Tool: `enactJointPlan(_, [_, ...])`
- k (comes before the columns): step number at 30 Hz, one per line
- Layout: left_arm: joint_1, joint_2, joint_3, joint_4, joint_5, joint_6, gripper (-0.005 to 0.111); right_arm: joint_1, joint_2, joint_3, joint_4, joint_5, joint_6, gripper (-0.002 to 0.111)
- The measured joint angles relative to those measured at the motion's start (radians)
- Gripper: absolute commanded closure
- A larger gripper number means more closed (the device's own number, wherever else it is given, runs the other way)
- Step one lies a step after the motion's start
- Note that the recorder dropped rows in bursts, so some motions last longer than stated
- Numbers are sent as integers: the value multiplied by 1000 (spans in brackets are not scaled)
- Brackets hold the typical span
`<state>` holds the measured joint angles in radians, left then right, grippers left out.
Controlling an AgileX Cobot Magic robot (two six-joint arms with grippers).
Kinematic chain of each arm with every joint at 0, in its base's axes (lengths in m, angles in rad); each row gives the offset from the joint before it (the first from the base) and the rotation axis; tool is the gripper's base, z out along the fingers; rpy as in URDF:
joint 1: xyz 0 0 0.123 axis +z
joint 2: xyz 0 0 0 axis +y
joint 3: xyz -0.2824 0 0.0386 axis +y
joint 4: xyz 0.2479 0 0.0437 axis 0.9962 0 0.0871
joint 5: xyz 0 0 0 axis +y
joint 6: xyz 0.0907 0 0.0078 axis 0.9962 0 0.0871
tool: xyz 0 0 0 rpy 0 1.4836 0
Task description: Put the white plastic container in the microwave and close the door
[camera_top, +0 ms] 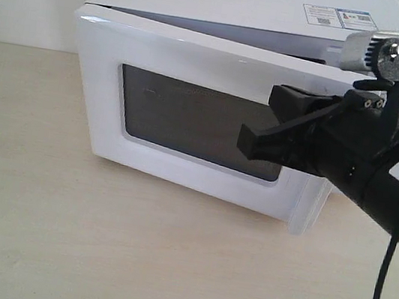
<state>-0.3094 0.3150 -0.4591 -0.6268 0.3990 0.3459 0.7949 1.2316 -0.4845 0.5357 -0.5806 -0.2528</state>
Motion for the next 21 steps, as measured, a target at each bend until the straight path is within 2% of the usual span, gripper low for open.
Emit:
enactJointPlan(7, [0, -63, 1, 276, 39, -238, 102, 2, 101, -12, 119, -90, -9, 109])
enactJointPlan(21, [0, -68, 1, 351, 63, -286, 102, 2, 177, -140, 448, -168, -324, 109])
